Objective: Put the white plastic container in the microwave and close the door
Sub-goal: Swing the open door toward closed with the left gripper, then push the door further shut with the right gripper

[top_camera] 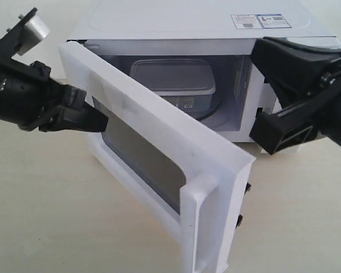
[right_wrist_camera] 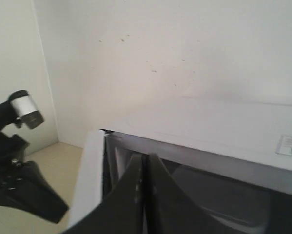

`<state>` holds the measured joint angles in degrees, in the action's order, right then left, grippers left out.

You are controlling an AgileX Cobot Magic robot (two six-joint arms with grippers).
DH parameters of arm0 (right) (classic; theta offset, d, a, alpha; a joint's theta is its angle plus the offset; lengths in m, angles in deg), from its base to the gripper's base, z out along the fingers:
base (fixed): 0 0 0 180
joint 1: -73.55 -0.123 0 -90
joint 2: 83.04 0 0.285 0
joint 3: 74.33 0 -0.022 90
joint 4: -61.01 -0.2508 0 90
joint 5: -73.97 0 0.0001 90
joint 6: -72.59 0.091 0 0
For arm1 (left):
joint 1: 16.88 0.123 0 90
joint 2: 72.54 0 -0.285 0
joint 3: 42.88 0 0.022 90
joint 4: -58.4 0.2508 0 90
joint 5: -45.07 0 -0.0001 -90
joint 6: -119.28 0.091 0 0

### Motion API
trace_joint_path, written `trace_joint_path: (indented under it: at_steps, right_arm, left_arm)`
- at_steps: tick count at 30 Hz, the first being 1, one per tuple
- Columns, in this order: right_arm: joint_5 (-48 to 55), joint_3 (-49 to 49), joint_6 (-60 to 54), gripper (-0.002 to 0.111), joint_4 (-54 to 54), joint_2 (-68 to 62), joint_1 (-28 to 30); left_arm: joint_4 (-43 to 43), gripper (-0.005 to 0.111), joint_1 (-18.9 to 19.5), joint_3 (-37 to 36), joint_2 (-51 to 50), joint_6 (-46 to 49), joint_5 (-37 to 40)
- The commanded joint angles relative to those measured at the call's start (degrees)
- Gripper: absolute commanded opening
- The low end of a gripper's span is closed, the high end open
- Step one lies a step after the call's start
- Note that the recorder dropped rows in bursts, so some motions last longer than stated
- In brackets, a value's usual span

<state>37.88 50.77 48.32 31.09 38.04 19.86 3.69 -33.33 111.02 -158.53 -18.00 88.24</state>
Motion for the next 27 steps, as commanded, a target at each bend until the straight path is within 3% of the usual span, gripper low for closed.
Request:
trace_joint_path:
  at_steps: [1,10,16,27]
  right_arm:
    - [5.78,3.58,7.01,0.000,12.10,0.13,-0.13]
    - [17.53,6.49,25.40,0.000,30.81,0.13,-0.13]
    - [17.88,6.49,36.31,0.000,37.57,0.13,-0.13]
    - [16.44,6.49,39.85,0.000,38.87,0.13,-0.13]
  left_arm:
    - [-6.08,0.004,-0.27,-0.02,-0.28,5.83,-6.15]
    - [-12.38,0.004,-0.27,-0.02,-0.28,10.59,-15.36]
    - [-12.51,0.004,-0.27,0.56,-0.53,12.67,-17.73]
    - [-15.60,0.004,-0.27,5.02,-5.48,15.59,-14.83]
